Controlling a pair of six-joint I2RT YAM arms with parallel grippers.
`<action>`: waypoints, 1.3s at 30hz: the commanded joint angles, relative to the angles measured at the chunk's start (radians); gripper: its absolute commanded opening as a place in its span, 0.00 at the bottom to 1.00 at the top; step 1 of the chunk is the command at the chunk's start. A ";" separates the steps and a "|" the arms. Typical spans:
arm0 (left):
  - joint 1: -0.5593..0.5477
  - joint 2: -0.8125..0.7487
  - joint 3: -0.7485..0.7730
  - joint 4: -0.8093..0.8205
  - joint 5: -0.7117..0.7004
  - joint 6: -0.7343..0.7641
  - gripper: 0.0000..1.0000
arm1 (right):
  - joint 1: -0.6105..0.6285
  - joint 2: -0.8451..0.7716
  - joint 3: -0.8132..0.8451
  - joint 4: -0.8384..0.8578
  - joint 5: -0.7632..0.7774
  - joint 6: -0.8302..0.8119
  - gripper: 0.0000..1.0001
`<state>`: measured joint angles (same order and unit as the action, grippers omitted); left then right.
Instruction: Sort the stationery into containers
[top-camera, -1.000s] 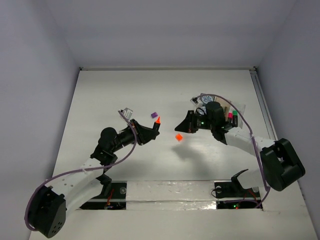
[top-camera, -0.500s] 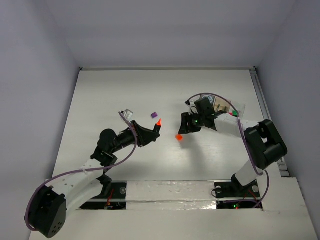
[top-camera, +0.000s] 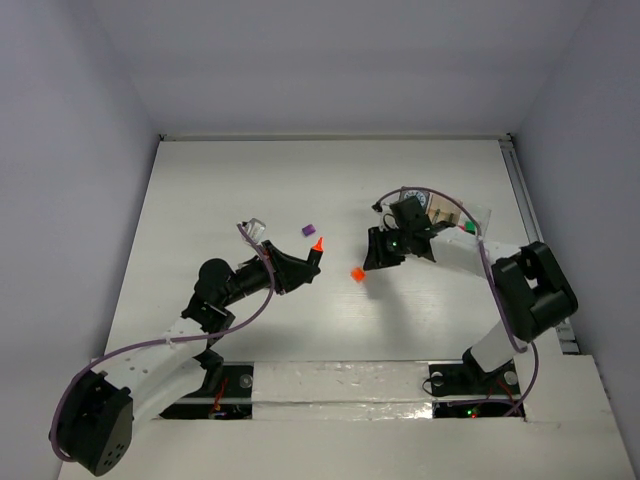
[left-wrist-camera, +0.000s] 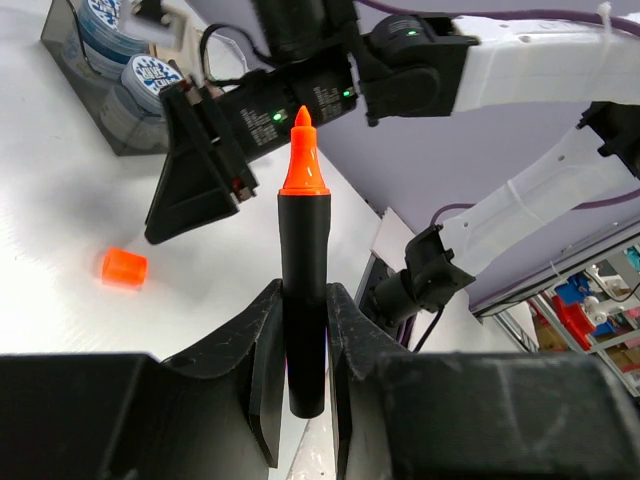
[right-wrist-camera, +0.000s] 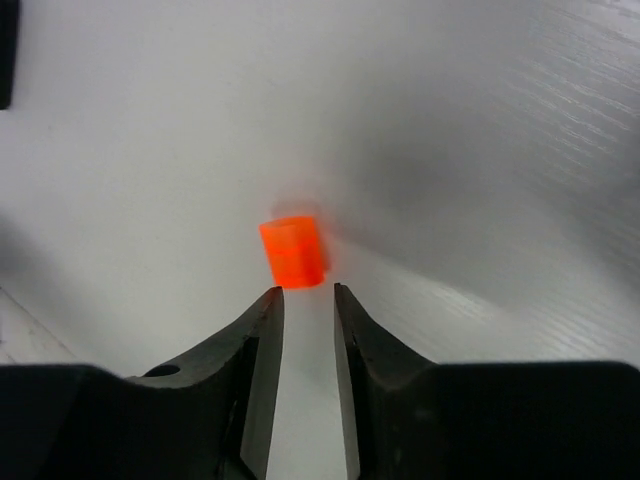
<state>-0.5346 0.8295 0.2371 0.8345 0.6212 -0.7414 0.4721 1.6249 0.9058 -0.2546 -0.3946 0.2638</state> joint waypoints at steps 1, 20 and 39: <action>0.004 0.002 0.001 0.077 0.025 -0.004 0.00 | 0.020 -0.097 -0.002 -0.011 0.016 0.015 0.32; 0.004 -0.012 0.013 0.043 0.009 0.005 0.00 | 0.152 0.007 -0.048 0.120 0.100 0.111 0.00; 0.004 0.013 0.021 0.061 0.028 -0.003 0.00 | 0.152 0.055 -0.007 0.006 0.359 0.092 0.00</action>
<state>-0.5346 0.8444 0.2371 0.8337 0.6258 -0.7418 0.6228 1.6585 0.8764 -0.1944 -0.1268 0.3737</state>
